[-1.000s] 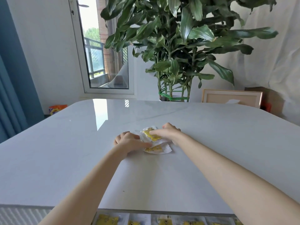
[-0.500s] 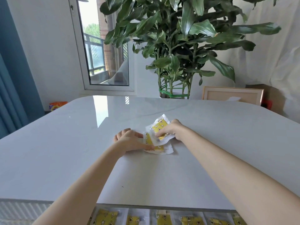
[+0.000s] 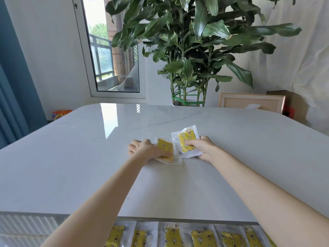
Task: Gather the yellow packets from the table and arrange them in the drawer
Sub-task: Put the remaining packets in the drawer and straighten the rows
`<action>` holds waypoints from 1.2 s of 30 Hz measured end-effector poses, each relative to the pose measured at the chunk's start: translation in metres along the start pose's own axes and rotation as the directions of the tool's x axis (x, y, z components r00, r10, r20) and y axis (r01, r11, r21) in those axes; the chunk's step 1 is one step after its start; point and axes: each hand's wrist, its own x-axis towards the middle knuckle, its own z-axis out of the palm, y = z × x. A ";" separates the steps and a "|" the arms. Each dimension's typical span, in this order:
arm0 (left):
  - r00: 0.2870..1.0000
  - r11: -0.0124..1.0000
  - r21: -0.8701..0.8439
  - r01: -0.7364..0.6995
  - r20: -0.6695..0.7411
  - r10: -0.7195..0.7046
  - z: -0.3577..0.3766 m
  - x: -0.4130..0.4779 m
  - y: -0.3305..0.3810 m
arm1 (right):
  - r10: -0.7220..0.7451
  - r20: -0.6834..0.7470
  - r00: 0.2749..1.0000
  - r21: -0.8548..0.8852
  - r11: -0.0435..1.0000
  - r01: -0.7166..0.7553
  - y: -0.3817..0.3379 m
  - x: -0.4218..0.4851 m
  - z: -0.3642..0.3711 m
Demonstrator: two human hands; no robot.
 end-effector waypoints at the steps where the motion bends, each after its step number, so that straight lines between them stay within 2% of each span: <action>1: 1.000 1.000 -0.023 0.004 0.003 -0.004 0.000 -0.001 0.000 | 0.000 0.014 1.000 0.012 1.000 -0.001 0.001 -0.001 -0.001; 4: 1.000 0.995 -0.096 0.013 0.014 -0.012 0.001 -0.004 0.002 | -0.016 0.023 1.000 0.014 1.000 0.016 -0.001 -0.010 -0.004; 8: 0.996 0.949 -0.316 0.021 0.087 0.007 -0.005 -0.017 0.003 | -0.063 0.008 0.998 0.011 0.998 0.063 -0.007 -0.029 -0.010; 12: 0.988 0.857 -0.513 -0.054 0.095 0.120 -0.019 -0.048 0.005 | -0.120 0.037 0.992 0.067 0.991 0.117 -0.016 -0.066 -0.024; 18: 0.951 0.705 -0.707 -0.050 0.181 0.250 -0.028 -0.112 -0.001 | -0.159 0.116 0.980 0.104 0.984 0.147 -0.020 -0.145 -0.057; 23: 0.928 0.698 -0.715 -0.036 0.236 0.289 -0.022 -0.164 -0.013 | -0.141 0.168 0.976 0.064 0.989 0.132 -0.003 -0.200 -0.086; 28: 0.909 0.736 -0.676 0.031 0.326 0.261 -0.014 -0.210 -0.029 | -0.028 0.210 0.977 -0.018 0.999 0.032 0.021 -0.238 -0.118; 32: 0.825 0.822 -0.568 0.048 0.486 0.288 -0.005 -0.234 -0.041 | 0.131 0.273 0.953 -0.080 0.990 -0.114 0.045 -0.257 -0.144; 36: 0.728 0.880 -0.462 0.114 0.641 0.243 0.015 -0.243 -0.049 | 0.280 0.239 0.930 -0.192 0.952 -0.237 0.072 -0.260 -0.162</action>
